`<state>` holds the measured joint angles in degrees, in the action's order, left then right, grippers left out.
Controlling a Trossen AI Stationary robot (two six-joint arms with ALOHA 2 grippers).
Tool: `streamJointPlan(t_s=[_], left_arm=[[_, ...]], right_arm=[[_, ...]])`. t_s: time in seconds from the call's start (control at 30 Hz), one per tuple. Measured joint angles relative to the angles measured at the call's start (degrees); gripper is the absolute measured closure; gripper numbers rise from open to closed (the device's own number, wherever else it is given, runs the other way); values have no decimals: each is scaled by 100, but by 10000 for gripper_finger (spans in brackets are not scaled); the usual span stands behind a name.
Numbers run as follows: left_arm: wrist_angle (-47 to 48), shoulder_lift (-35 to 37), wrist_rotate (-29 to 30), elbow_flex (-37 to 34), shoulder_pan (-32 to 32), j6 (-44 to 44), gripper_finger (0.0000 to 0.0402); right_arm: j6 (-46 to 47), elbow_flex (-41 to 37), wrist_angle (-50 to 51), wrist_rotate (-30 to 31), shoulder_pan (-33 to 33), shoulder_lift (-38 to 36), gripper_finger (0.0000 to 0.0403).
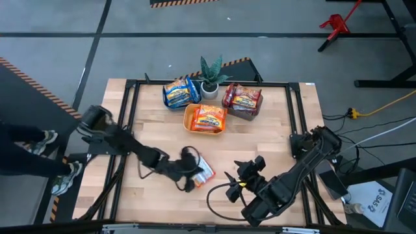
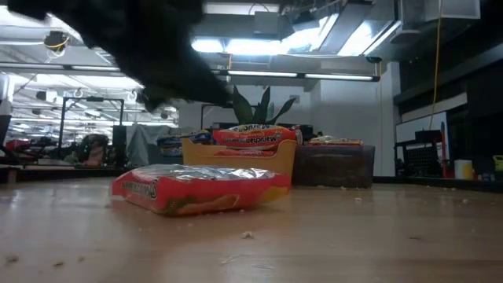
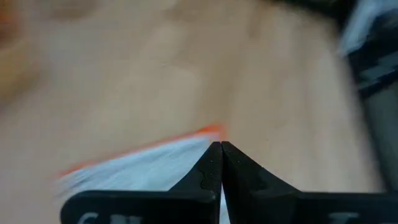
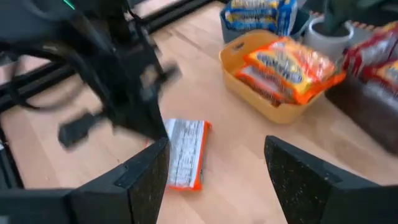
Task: Sort Maruchan noodles
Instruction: Put the orange noodle pack into the yellow bin
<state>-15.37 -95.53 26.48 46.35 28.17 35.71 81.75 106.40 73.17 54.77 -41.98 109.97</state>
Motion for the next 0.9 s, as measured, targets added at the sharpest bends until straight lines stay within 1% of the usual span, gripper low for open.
streamJointPlan(t_s=[0.07,0.1,0.13,0.17,0.23,0.33,0.43,0.47,0.6,0.9], left_arm=[[1234,400,596,24,200,180,402],[1677,544,881,-17,316,360,402],[1945,671,1112,-128,422,578,402],[2001,788,1306,-321,527,805,402],[1635,904,1463,-781,712,1207,402],[607,930,1561,-1514,926,1719,402],[-434,832,1768,-2009,1046,1879,402],[-606,815,1825,-2113,1061,1888,402],[-778,663,1886,-2160,1088,1923,402],[-813,-70,1846,-1905,1090,1927,402]], right_arm=[[69,-239,-154,-38,0,2,155],[89,-329,-231,-43,0,4,155],[110,-402,-286,-48,0,4,155],[130,-473,-342,-51,0,4,155],[176,-631,-521,-92,0,4,155],[203,-799,-758,-61,0,4,155],[225,-928,-968,-35,31,4,155],[226,-980,-1089,-48,46,4,155],[208,-1164,-1491,-34,127,4,155],[202,-1750,-2235,-253,317,4,155]])
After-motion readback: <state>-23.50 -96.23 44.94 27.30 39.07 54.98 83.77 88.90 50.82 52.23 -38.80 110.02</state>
